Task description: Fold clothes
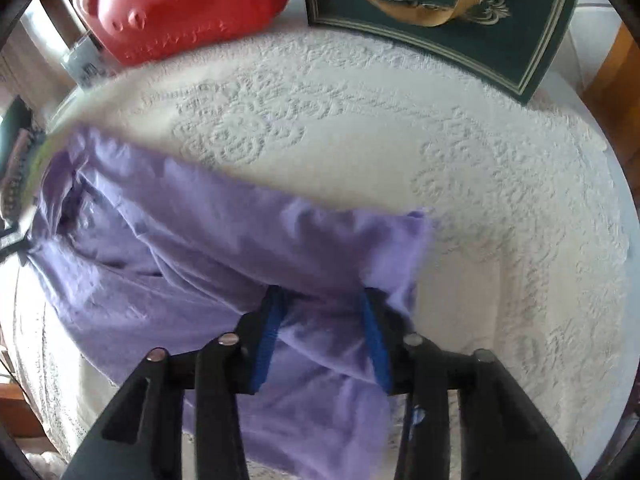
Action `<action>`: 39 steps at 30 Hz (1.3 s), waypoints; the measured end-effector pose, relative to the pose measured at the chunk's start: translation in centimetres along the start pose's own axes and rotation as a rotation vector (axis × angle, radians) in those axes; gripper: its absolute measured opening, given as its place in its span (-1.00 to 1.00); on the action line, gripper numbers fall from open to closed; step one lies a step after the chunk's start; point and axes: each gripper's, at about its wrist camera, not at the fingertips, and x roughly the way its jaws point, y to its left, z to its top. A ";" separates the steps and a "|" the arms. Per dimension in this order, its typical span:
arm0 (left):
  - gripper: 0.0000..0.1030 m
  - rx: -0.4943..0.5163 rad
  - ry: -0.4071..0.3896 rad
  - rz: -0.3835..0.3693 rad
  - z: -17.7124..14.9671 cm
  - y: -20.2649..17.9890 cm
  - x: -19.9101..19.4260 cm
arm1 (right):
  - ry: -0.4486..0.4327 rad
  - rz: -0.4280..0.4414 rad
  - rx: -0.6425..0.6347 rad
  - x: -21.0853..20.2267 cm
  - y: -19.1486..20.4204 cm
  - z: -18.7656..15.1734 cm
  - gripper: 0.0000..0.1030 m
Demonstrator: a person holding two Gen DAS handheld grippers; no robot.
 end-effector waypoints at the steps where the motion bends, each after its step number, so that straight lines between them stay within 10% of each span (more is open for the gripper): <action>1: 0.85 -0.016 0.021 0.015 -0.4 -0.2 0.7 | -0.006 -0.017 0.019 -0.4 -0.4 0.0 -0.33; 5: 0.93 -0.051 0.049 0.043 -1.4 -0.8 2.3 | 0.006 -0.154 0.052 -2.1 -2.9 -0.9 -0.32; 12: 0.94 -0.120 -0.044 0.046 -3.7 -4.8 -1.0 | -0.105 0.023 -0.056 -6.1 -3.9 -3.0 -0.22; 24: 0.96 -0.328 -0.085 0.052 -8.6 -25.9 -4.1 | -0.128 0.276 -0.501 -5.6 -8.5 -2.2 0.20; 28: 0.96 -0.353 -0.071 0.059 -8.5 -31.6 -3.5 | -0.149 0.332 -0.577 -6.1 -9.5 -1.3 0.64; 39: 0.96 -0.490 -0.080 0.089 -8.0 -37.4 -1.5 | -0.150 0.425 -0.723 -3.5 -10.9 0.6 0.66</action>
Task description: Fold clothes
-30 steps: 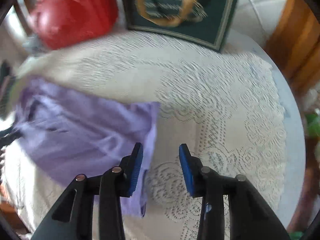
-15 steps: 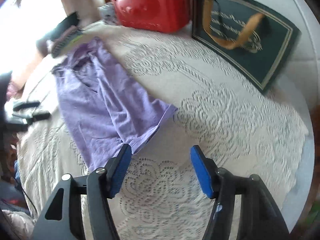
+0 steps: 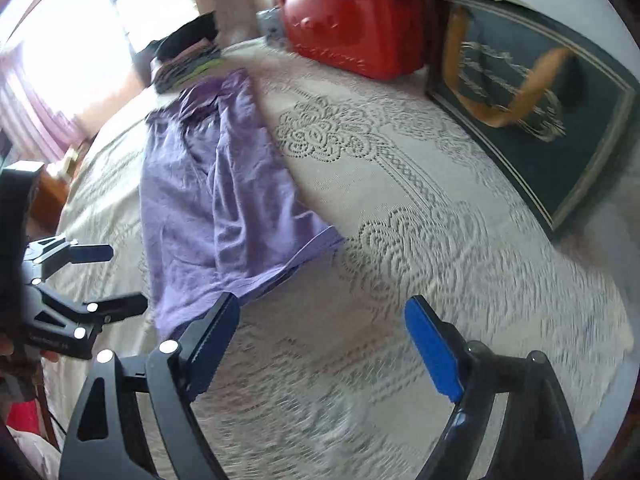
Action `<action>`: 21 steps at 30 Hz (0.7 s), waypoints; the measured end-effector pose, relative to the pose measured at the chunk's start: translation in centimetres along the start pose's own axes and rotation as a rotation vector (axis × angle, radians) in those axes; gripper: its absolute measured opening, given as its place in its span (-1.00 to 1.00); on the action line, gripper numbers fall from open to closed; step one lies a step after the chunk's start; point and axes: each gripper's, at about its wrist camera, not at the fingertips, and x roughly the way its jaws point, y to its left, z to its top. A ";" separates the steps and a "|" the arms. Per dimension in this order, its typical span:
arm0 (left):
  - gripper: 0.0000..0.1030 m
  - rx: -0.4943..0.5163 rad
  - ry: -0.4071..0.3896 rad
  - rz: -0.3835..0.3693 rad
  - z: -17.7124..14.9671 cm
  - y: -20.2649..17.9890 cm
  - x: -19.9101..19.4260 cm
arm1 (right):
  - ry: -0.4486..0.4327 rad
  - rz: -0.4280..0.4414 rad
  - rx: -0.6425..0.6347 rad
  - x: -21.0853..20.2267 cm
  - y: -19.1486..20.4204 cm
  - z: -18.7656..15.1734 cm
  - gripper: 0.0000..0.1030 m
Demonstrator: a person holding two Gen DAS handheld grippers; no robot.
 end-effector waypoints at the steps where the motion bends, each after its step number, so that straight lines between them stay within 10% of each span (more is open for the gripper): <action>1: 0.96 -0.022 -0.004 0.013 -0.1 -0.6 0.1 | 0.004 0.040 -0.037 0.5 -0.4 0.3 0.64; 12: 1.00 -0.170 -0.031 0.161 0.6 -6.0 3.4 | 0.027 0.166 -0.384 5.0 -1.1 2.3 0.61; 21: 0.99 -0.242 -0.070 0.195 0.5 -5.6 3.7 | -0.014 0.225 -0.504 7.1 -0.2 3.1 0.18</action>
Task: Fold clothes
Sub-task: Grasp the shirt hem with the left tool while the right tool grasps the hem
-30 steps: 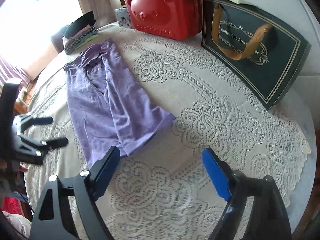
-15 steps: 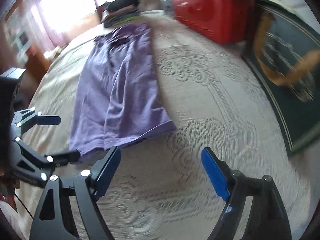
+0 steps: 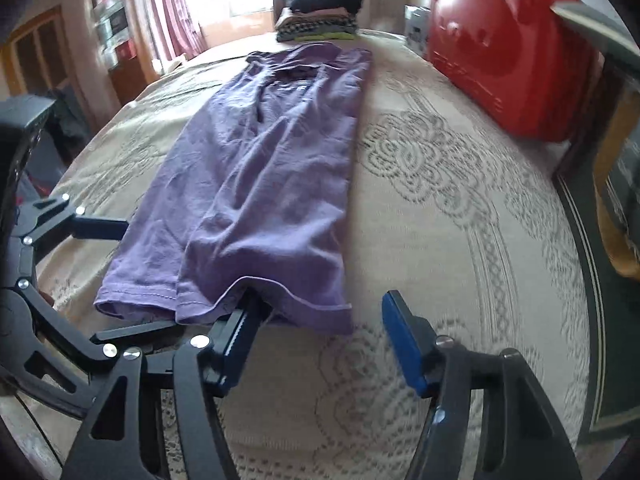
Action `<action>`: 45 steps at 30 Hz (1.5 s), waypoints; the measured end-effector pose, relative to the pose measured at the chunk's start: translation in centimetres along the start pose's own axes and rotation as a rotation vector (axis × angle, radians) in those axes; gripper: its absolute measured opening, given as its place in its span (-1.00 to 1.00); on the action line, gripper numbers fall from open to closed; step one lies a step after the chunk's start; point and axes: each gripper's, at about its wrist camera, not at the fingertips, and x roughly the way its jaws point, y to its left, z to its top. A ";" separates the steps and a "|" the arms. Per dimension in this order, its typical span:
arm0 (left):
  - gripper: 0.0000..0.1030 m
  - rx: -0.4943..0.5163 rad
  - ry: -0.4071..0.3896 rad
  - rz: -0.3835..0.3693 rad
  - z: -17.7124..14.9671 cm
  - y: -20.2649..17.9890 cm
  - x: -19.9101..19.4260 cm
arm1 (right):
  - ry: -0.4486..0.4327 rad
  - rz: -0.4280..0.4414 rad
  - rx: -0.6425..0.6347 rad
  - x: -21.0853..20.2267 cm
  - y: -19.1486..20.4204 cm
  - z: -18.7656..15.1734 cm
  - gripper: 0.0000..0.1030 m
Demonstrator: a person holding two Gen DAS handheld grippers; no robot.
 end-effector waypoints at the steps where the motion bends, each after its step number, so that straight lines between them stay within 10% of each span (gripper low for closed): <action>1: 0.98 0.004 0.001 -0.002 0.1 0.1 0.1 | -0.002 0.006 -0.005 0.1 0.1 0.1 0.10; 7: -0.19 0.038 0.001 -0.014 0.6 0.7 -1.2 | 0.017 0.045 0.013 0.2 1.3 0.7 -0.80; 11: -0.56 0.037 0.001 -0.066 0.5 2.5 -2.2 | 0.022 0.057 0.068 -0.5 2.2 1.0 -0.84; 27: -0.59 0.149 -0.018 -0.177 -7.0 9.0 -15.0 | -0.006 0.108 0.144 -10.8 13.4 0.2 -0.87; 37: -0.59 0.153 -0.070 -0.164 6.3 15.2 -11.8 | -0.071 0.020 0.220 -5.7 9.4 12.7 -0.87; 45: -0.59 0.247 -0.047 -0.151 21.7 21.2 -2.2 | -0.034 -0.083 0.283 4.6 2.5 25.2 -0.87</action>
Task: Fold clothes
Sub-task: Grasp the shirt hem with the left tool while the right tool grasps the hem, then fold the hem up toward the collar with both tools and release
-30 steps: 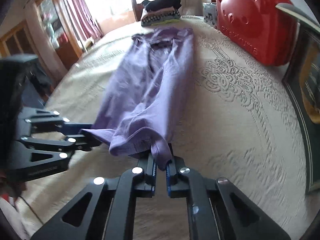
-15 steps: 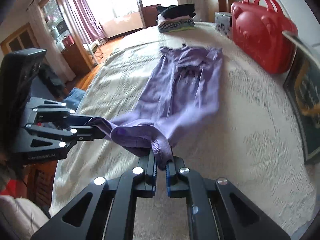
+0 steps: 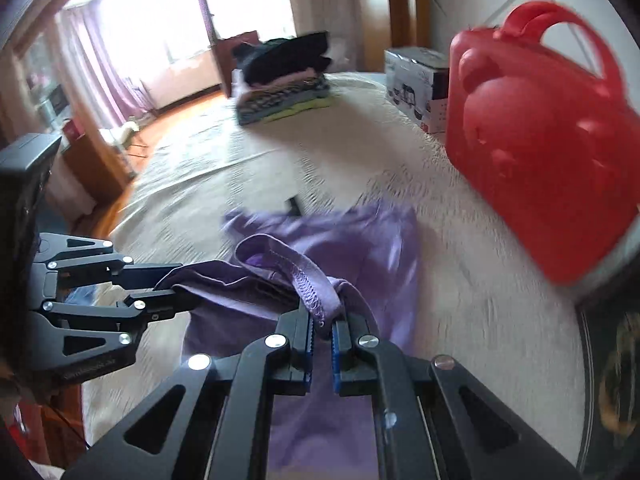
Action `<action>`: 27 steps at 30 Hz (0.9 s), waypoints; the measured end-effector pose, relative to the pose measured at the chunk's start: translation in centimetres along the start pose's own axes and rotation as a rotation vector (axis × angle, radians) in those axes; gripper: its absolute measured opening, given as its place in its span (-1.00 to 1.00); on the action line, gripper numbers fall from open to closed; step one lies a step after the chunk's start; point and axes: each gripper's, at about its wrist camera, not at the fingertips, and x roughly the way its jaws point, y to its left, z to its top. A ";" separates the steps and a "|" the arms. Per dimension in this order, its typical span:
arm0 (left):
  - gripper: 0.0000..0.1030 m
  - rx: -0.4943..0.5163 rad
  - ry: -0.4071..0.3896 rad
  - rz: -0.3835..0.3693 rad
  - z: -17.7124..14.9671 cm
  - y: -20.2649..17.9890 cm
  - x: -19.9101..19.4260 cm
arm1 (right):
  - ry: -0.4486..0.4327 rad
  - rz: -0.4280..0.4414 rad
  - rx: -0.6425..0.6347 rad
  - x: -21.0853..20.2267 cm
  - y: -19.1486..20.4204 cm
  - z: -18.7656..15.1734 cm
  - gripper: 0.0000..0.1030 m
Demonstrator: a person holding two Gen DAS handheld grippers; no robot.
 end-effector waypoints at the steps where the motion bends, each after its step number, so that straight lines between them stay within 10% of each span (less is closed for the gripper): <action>1: -0.59 0.004 0.013 0.003 1.2 1.1 1.5 | 0.014 -0.009 0.010 1.6 -0.4 1.2 -0.87; 4: -0.52 -0.007 0.046 0.017 3.8 4.1 5.9 | 0.057 -0.021 0.066 6.5 -1.7 3.9 -0.82; 8: 0.95 -0.004 0.057 0.016 4.5 6.0 7.7 | 0.068 -0.075 0.124 8.9 -2.6 5.0 -0.01; 10: 0.95 0.016 0.055 0.008 4.5 6.4 7.8 | 0.059 -0.083 0.154 8.1 -3.3 4.8 0.41; 27: 0.95 0.225 0.158 -0.075 -4.3 1.1 2.5 | 0.210 -0.218 0.596 -1.5 -2.8 -12.8 0.65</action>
